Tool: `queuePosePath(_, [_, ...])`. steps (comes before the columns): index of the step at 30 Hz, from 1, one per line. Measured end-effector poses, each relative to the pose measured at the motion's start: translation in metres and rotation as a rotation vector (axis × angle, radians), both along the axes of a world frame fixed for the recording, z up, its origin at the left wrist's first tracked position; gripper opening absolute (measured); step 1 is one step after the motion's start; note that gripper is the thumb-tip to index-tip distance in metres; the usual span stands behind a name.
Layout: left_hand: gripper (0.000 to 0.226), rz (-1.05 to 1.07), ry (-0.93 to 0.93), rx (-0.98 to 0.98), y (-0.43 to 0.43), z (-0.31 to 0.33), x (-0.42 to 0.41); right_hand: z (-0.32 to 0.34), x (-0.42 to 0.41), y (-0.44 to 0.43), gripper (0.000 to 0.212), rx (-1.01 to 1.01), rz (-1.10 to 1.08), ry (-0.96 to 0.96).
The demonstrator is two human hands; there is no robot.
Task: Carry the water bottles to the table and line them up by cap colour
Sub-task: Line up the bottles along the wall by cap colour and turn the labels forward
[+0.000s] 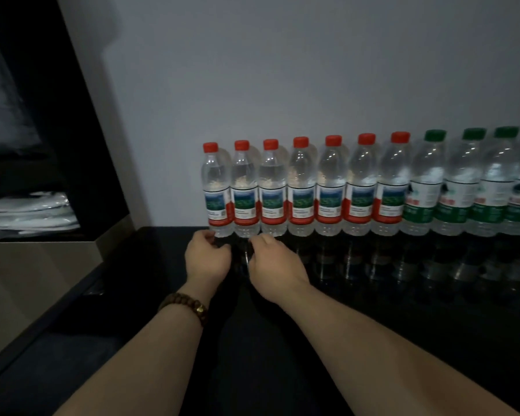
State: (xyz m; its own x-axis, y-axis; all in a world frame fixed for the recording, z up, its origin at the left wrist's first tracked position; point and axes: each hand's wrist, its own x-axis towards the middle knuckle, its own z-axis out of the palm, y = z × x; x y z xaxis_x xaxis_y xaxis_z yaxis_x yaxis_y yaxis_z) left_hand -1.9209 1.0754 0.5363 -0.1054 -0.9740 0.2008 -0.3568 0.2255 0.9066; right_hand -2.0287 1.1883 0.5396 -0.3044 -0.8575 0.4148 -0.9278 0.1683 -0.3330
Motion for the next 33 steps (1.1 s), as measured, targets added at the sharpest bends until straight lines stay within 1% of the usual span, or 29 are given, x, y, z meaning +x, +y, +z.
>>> queuePosePath(3, [0.046,-0.101,0.043,0.043,-0.020,0.001,-0.006,-0.001,-0.009,-0.021,0.037,-0.001,0.043,0.156])
queuePosePath(6, [0.052,-0.059,0.065,0.078,-0.037,0.000,-0.010,0.002,-0.014,-0.040,0.033,-0.038,0.070,0.217])
queuePosePath(9, [0.057,0.038,0.155,0.116,-0.047,0.003,-0.013,0.005,-0.018,-0.054,0.026,-0.091,0.058,0.223])
queuePosePath(12, [0.057,0.063,0.152,0.028,-0.051,0.002,-0.013,0.004,-0.021,-0.062,0.019,-0.139,-0.004,0.201])
queuePosePath(16, [0.053,-0.061,0.110,-0.113,-0.045,0.000,-0.014,0.002,-0.024,-0.065,0.020,-0.128,-0.065,0.195])
queuePosePath(20, [0.059,-0.123,0.130,-0.095,-0.042,0.004,-0.012,0.002,-0.026,-0.065,0.020,-0.136,-0.004,0.172])
queuePosePath(22, [0.055,-0.149,0.154,-0.094,-0.041,0.003,-0.012,0.002,-0.026,-0.065,0.023,-0.124,0.033,0.170])
queuePosePath(25, [0.037,-0.173,0.193,-0.085,-0.038,0.002,-0.012,0.001,-0.027,-0.066,0.027,-0.120,0.053,0.151])
queuePosePath(27, [0.030,-0.203,0.208,-0.054,-0.038,0.003,-0.011,0.001,-0.028,-0.065,0.030,-0.125,0.064,0.135])
queuePosePath(29, [0.035,-0.255,0.190,-0.025,-0.037,0.004,-0.010,0.001,-0.029,-0.065,0.033,-0.130,0.085,0.122])
queuePosePath(31, [0.052,-0.311,0.171,0.017,-0.038,0.006,-0.010,0.001,-0.030,-0.066,0.035,-0.128,0.095,0.098])
queuePosePath(33, [0.066,-0.390,0.189,0.086,-0.044,0.009,-0.008,0.000,-0.030,-0.067,0.036,-0.126,0.099,0.065])
